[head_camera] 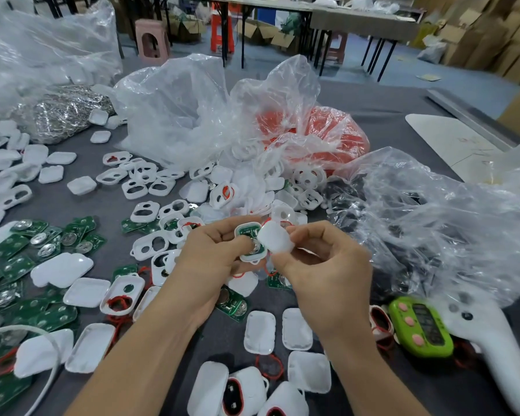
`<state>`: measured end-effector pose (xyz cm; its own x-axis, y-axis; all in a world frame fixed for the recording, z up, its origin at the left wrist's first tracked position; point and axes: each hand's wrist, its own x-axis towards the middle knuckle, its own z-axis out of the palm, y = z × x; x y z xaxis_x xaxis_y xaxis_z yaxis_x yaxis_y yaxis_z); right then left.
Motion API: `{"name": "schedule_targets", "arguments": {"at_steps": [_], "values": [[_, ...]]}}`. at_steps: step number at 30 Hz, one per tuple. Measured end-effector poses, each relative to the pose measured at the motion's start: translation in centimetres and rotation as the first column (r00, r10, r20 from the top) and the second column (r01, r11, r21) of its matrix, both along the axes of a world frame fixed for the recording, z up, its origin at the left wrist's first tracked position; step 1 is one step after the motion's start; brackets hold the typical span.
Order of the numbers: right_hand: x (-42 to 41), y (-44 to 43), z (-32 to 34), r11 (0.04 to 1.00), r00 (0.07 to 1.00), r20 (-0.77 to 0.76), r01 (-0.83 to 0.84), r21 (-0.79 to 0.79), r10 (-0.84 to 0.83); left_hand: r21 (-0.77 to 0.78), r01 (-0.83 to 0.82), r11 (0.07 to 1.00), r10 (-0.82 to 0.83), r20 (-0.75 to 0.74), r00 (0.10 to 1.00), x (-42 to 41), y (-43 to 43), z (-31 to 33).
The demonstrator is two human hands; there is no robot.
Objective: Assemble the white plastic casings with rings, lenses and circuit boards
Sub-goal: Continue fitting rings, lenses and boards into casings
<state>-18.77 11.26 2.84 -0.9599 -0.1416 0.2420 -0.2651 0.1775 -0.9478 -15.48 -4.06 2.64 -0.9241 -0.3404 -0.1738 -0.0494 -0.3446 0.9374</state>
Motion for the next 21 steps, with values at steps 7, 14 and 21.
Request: {"name": "schedule_targets", "arguments": {"at_steps": [7,14,21], "values": [[0.8,-1.9,-0.4,0.990,0.993,-0.060,0.111,0.092,-0.105,-0.020,-0.045,0.999,0.046,0.037,0.998,0.1,0.7,0.1],[0.7,-2.7,-0.6,0.979,0.985,-0.115,0.147,0.143,-0.131,0.076,-0.047,0.996,0.044,0.048,0.998,0.2,1.3,0.6],[0.9,-3.0,-0.7,0.967,0.969,-0.215,0.164,0.194,-0.121,0.088,-0.085,0.992,0.083,0.030,0.996,0.3,1.9,0.7]]}}
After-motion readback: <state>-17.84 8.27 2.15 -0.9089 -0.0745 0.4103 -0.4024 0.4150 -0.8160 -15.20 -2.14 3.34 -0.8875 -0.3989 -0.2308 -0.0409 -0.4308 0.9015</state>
